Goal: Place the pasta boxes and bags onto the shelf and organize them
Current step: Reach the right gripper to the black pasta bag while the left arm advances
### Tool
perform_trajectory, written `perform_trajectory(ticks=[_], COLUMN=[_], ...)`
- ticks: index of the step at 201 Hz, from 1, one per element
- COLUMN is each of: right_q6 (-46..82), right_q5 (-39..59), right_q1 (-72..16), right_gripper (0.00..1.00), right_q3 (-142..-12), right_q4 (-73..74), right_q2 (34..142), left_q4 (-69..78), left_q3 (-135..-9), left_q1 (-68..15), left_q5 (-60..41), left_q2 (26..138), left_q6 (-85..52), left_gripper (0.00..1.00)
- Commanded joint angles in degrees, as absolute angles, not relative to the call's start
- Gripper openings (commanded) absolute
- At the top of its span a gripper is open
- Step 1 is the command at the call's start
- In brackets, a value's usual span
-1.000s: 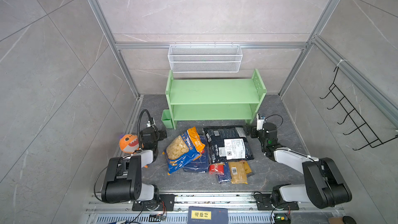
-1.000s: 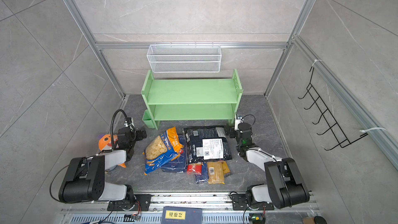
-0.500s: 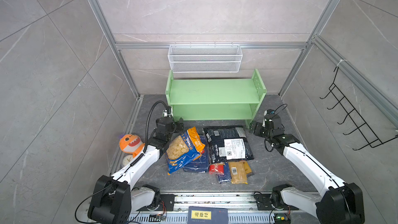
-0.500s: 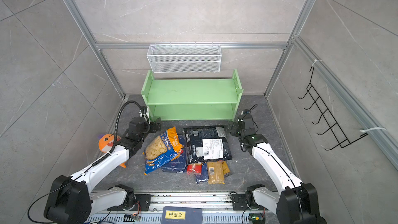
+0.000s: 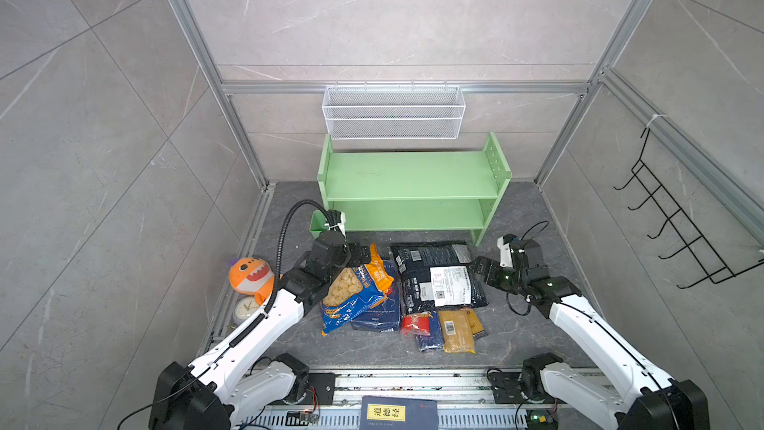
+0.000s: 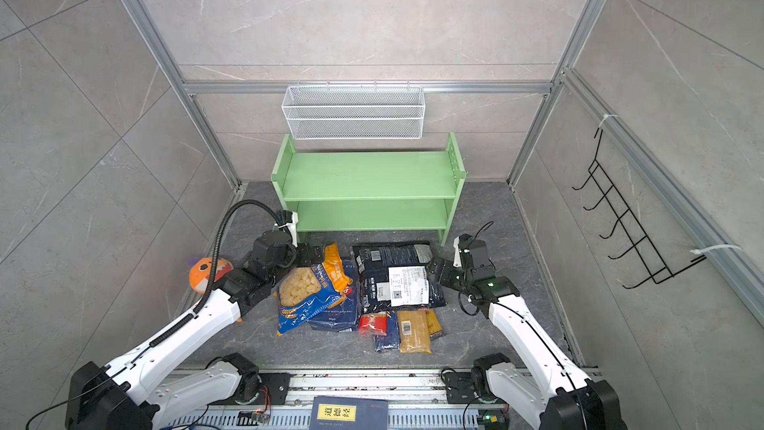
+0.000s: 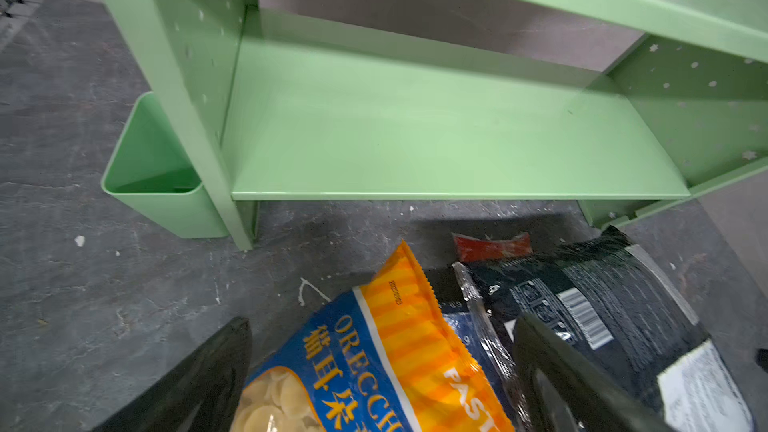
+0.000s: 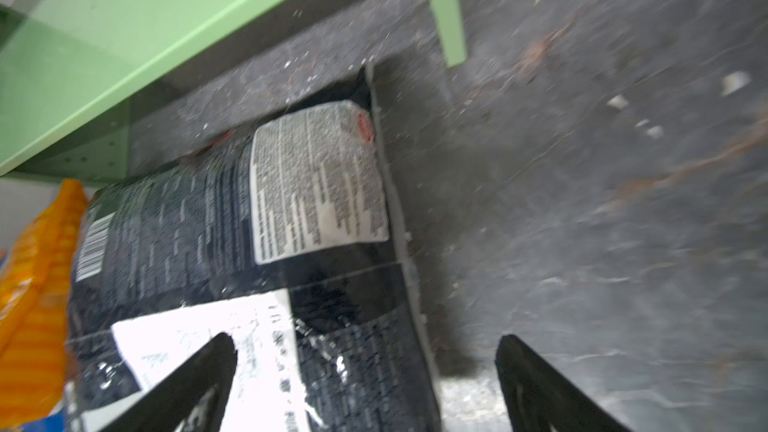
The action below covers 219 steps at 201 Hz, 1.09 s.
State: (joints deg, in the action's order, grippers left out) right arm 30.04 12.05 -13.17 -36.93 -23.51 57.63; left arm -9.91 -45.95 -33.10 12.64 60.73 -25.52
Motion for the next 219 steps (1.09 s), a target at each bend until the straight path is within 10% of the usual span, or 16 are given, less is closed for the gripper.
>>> perform_trajectory(ticks=[1, 105, 219], right_q6=[32.5, 33.9, 35.2], right_q5=[19.5, 30.3, 38.2], right_q1=[-13.4, -13.3, -13.4], right_gripper=[0.99, 0.99, 0.89], right_q3=[-35.2, -29.7, -30.3], right_q4=[-20.7, -8.4, -2.3], right_q2=[59.0, 69.5, 72.4], left_q4=[-12.3, -18.1, -18.7], left_q3=[-50.6, -63.4, -62.7], left_q1=[-36.2, -41.4, -42.0], left_q5=[10.3, 5.5, 0.0], left_q2=[62.7, 79.0, 86.2], left_q6=[-29.2, -30.9, -32.2], left_gripper=[1.00, 1.00, 0.67])
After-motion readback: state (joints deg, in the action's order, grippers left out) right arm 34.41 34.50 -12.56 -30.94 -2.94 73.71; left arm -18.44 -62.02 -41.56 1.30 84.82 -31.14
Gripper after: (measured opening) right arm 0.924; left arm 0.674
